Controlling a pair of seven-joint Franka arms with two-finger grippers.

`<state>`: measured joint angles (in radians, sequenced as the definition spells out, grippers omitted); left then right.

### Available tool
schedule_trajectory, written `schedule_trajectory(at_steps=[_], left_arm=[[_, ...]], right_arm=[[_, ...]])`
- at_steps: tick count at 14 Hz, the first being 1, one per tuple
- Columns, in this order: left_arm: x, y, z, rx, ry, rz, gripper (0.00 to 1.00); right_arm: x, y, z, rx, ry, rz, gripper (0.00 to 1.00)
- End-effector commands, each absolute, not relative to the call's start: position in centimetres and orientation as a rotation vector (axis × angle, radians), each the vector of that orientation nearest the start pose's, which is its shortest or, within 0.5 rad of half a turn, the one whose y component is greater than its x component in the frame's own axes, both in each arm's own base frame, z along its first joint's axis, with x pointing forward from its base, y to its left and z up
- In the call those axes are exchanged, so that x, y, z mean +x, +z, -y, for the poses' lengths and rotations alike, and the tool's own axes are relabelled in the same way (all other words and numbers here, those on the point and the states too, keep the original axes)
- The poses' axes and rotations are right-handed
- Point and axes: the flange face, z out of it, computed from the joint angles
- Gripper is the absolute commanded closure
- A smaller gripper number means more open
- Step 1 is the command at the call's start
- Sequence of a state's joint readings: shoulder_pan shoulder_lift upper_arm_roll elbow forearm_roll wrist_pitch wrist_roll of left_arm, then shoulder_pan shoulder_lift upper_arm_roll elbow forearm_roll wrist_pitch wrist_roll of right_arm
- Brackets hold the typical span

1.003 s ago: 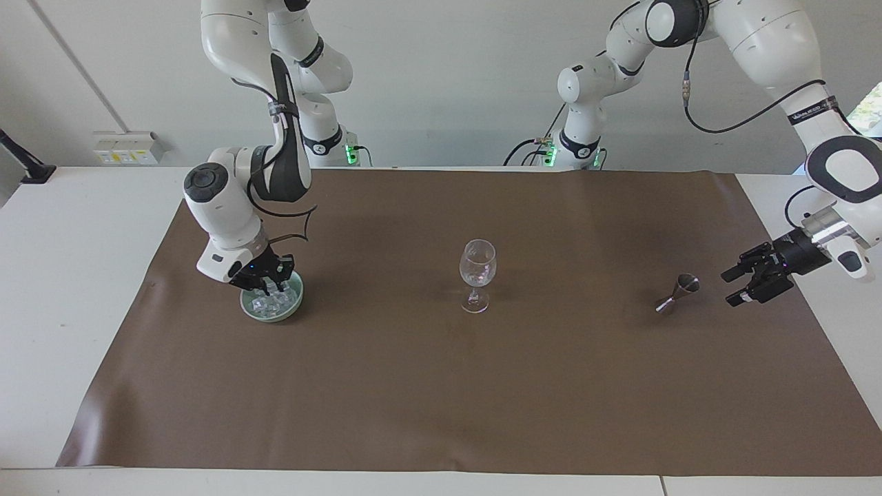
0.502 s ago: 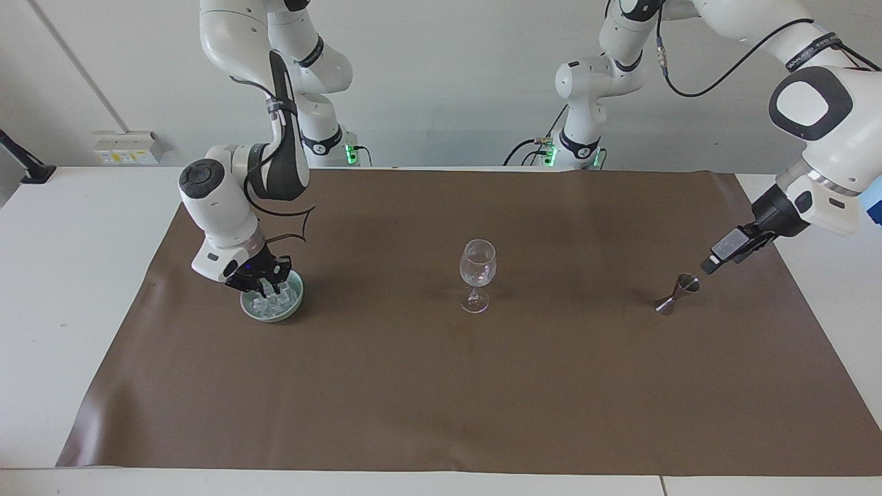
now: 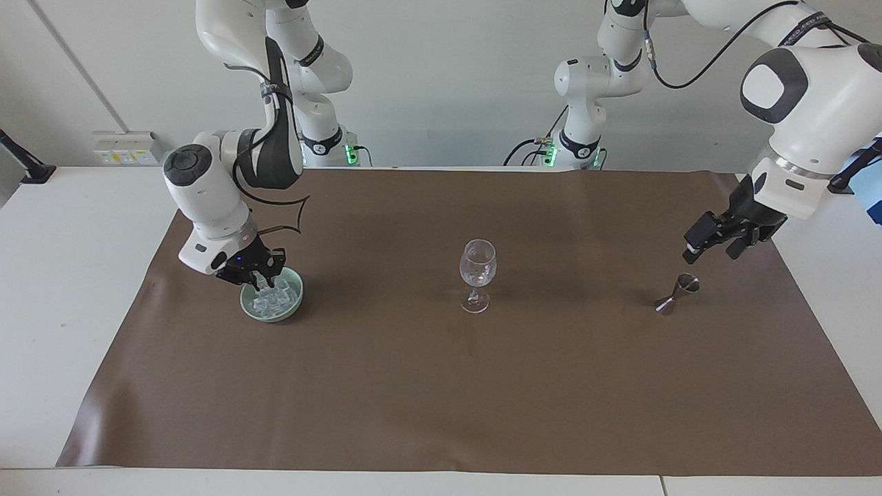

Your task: Pour wine and add ice with both arms

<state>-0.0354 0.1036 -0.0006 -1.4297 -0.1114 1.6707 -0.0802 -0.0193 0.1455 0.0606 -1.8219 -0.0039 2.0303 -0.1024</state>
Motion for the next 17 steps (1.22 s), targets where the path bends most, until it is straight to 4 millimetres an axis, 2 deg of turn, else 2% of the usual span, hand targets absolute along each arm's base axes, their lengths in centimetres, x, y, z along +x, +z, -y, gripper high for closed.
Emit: schedule_trajectory(at_steps=[1, 2, 4, 7, 10, 11, 13, 14, 15, 17], left_arm=[[54.4, 68.6, 4.2, -3.232, -0.181, -0.015, 0.00], [53.2, 69.2, 4.9, -3.234, -0.132, -0.044, 0.00], [52.1, 70.2, 4.3, -3.226, -0.142, -0.083, 0.00], [52.3, 69.7, 2.1, -3.149, -0.090, -0.206, 0.00], [53.1, 70.1, 1.9, -3.111, -0.047, -0.221, 0.00], [53.2, 70.7, 2.0, -3.116, -0.049, -0.222, 0.00], [53.3, 70.5, 1.7, -3.117, -0.038, -0.213, 0.00], [53.2, 70.5, 1.6, -3.119, -0.040, -0.199, 0.00], [52.9, 70.8, 2.5, -3.119, -0.050, -0.221, 0.00], [51.7, 70.0, 2.7, -3.117, -0.012, -0.233, 0.00]], right_arm=[[61.5, 48.8, -6.2, -3.110, -0.147, 0.086, 1.00], [61.7, 49.8, -7.6, -3.100, -0.171, 0.044, 1.00], [61.7, 51.4, -11.7, -3.074, -0.204, -0.027, 1.00], [60.7, 52.8, -18.5, -3.020, -0.237, -0.121, 1.00], [58.8, 53.1, -25.2, -2.953, -0.237, -0.259, 1.00], [58.3, 53.7, -27.0, -2.914, -0.263, -0.309, 1.00], [57.3, 55.1, -30.6, -2.842, -0.281, -0.390, 1.00], [57.2, 55.3, -31.5, -2.825, -0.274, -0.409, 1.00], [56.6, 55.5, -32.6, -2.812, -0.277, -0.402, 1.00], [56.1, 54.7, -34.4, -2.814, -0.286, -0.409, 1.00]])
